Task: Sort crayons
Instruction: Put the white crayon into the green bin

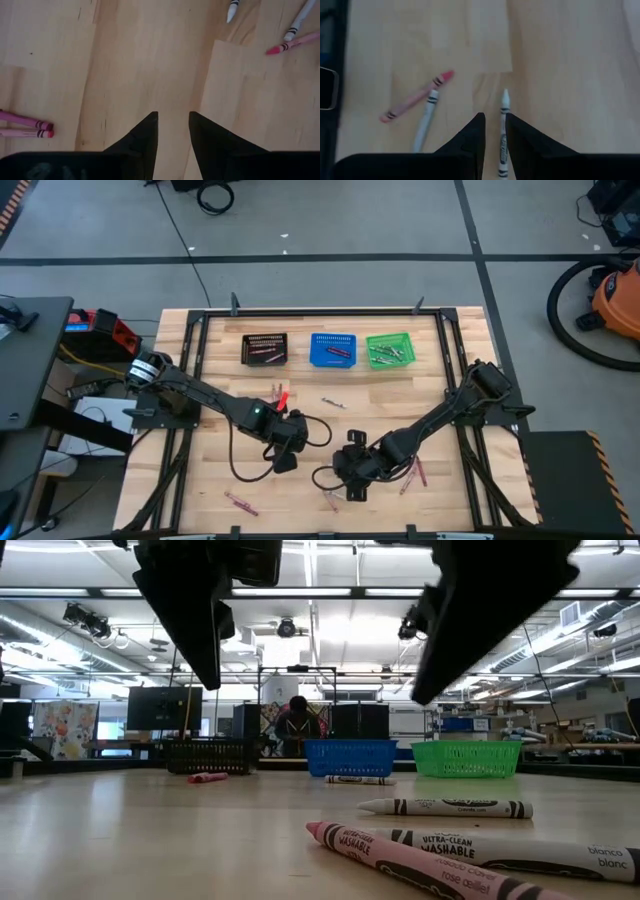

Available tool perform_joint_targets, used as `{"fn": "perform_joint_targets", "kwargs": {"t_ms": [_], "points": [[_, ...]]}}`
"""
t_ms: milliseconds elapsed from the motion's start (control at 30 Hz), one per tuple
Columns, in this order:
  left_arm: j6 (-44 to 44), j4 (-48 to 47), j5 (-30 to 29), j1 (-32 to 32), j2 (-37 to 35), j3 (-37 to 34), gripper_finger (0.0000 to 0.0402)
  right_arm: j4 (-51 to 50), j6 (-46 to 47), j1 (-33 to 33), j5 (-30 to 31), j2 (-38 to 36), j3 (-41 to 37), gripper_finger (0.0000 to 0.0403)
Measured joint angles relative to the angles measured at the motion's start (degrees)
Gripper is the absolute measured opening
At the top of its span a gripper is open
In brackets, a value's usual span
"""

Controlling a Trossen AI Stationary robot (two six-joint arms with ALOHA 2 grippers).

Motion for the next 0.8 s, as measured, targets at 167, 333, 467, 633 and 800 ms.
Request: {"fn": "perform_joint_targets", "kwargs": {"t_ms": [167, 333, 467, 633, 800], "points": [[1.54, -0.19, -0.02, 0.04, 0.00, 0.00, 0.0121, -0.12, 2.22, -0.05, 0.98, 0.02, -2.21, 0.0082], [2.48, -0.01, -0.02, 0.07, 0.00, 0.00, 0.0121, 0.40, 3.98, -0.05, -0.11, 0.00, -4.14, 0.0082], [2.48, 0.01, -0.02, 0.07, 0.00, 0.00, 0.0121, 0.87, 5.05, -0.05, -0.13, 0.00, -4.29, 0.0082], [2.46, 0.01, -0.02, 0.07, 0.00, 0.00, 0.0121, 0.97, 5.22, 0.02, -0.06, -0.02, -4.30, 0.0082], [2.44, 0.07, -0.02, 0.07, 0.00, 0.00, 0.0121, 0.99, 5.73, 0.02, 0.16, -0.02, -4.30, 0.0082]]}}
